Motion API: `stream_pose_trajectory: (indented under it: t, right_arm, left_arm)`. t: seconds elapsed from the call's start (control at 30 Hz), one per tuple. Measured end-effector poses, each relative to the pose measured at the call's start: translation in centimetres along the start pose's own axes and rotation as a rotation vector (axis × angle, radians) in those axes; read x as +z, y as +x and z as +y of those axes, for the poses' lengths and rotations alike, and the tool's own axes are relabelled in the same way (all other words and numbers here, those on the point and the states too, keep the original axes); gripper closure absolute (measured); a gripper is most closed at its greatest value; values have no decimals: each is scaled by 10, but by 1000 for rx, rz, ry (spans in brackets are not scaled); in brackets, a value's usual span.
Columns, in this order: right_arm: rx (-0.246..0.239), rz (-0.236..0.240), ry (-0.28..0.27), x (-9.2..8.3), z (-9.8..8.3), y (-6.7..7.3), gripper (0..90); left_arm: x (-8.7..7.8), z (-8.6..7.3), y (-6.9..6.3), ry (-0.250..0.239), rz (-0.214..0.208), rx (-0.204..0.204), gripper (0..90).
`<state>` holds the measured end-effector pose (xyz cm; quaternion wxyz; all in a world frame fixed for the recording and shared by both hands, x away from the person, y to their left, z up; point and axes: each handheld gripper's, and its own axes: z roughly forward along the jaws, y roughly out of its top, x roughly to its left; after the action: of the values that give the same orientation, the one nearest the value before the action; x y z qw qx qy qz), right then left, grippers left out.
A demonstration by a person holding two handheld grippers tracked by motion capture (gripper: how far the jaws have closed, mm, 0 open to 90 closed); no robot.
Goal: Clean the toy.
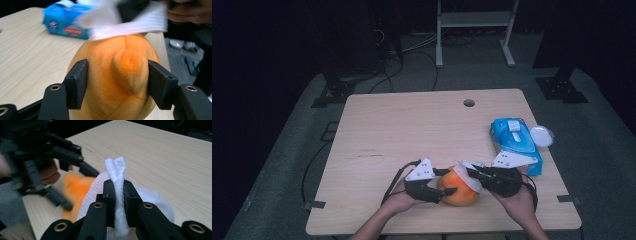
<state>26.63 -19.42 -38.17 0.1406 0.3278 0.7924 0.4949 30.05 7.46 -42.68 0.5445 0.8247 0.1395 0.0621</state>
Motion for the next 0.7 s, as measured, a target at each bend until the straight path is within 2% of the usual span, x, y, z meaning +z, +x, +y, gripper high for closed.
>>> stream_pose_trajectory:
  t: [0.07,0.17,0.23,0.27,0.3,0.33,0.37,0.43,0.5,0.57,0.63,0.7]
  right_arm:
    - [-13,-4,1,2,0,2,816]
    - [-6,-1,2,6,-2,2,817]
    - [-4,-7,-4,7,-3,3,817]
    - [-4,-10,-7,8,-4,4,817]
    - [-11,-8,-7,11,-5,5,817]
    - [-11,-8,-7,11,-5,5,817]
    - [-16,1,-4,15,-7,8,818]
    - [-13,44,-5,18,-7,11,818]
    - [-32,57,-7,21,-6,16,818]
    - [-52,68,-5,23,-5,21,818]
    - [-75,43,-4,21,-4,22,819]
    - [-47,42,-25,16,-3,17,821]
  left_arm:
    - [-5,-3,8,-11,11,-32,392]
    - [-10,-4,13,-18,36,-47,394]
    - [-11,-2,13,-18,46,-50,364]
    - [-11,-2,13,-18,46,-50,318]
    - [-11,2,12,-18,44,-28,273]
    - [-11,2,12,-18,44,-28,239]
    - [-11,5,9,-16,17,-9,196]
    - [-8,7,3,-15,-1,21,164]
    - [-3,8,-2,8,-12,53,144]
    - [0,6,-4,34,3,78,161]
    - [-1,4,-2,27,-1,61,227]
    - [-4,3,2,27,-7,53,259]
